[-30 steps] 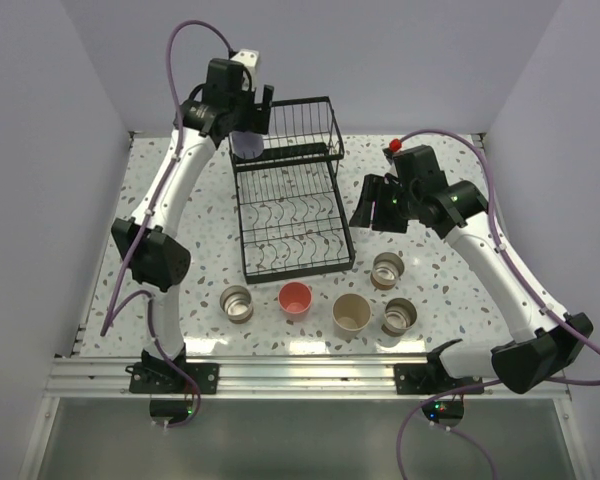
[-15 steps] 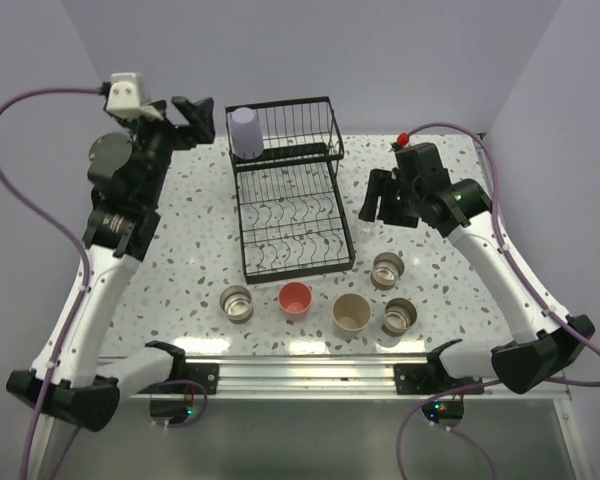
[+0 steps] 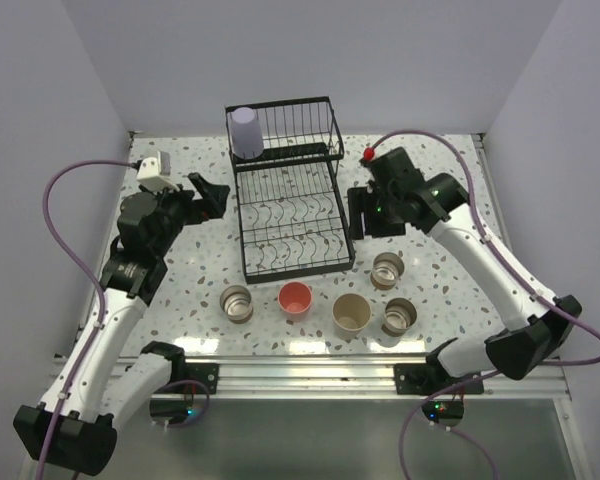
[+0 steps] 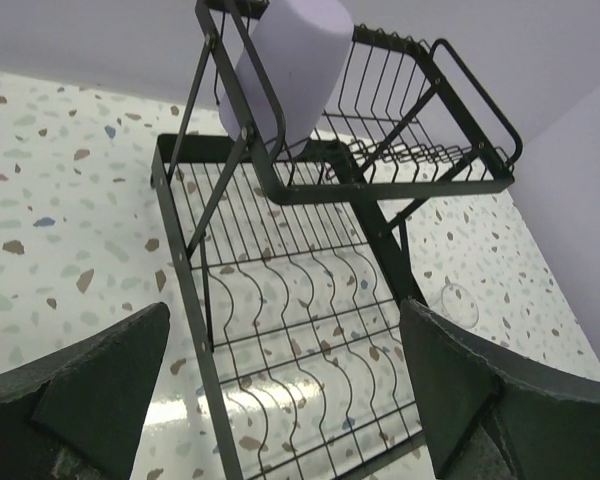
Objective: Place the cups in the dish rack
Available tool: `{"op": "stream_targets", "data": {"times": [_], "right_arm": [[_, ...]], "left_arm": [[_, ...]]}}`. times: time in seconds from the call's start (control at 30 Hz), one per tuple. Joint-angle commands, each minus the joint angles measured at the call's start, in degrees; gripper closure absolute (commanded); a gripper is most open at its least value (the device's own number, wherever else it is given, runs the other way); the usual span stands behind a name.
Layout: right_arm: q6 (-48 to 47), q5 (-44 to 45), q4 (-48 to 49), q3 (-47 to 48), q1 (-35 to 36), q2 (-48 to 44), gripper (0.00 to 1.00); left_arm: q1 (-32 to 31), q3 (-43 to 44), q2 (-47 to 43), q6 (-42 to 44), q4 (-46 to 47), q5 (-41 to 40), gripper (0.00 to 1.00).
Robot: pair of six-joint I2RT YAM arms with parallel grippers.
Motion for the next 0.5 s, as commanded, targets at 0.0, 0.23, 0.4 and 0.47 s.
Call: {"op": "stream_targets", "data": {"times": [0.0,0.23,0.4,0.47], "right_arm": [[-1.4,4.7,-10.1,-3.3,7.6,-2.4,0.37],[3.7,-2.8,-8.9,-17.3,11.1,-13.3,0.4],[4.9,-11.3,-1.6,-21.8,13.7,-17.7,0.4],[5.1,-13.4,0.1,-21.7,14.4,-18.2,0.4]], "left_arm": [[0.1,2.1,-1.7,0.9,-7.9,3.4,0.0],[0.1,0.2,-4.8,1.4,-9.6,4.3,0.0],[-0.1,2.4,-2.7,3.2,-11.0,5.8,0.01],[-0.6,3.7,-2.2,3.4,-11.6,5.6,0.01]]}}
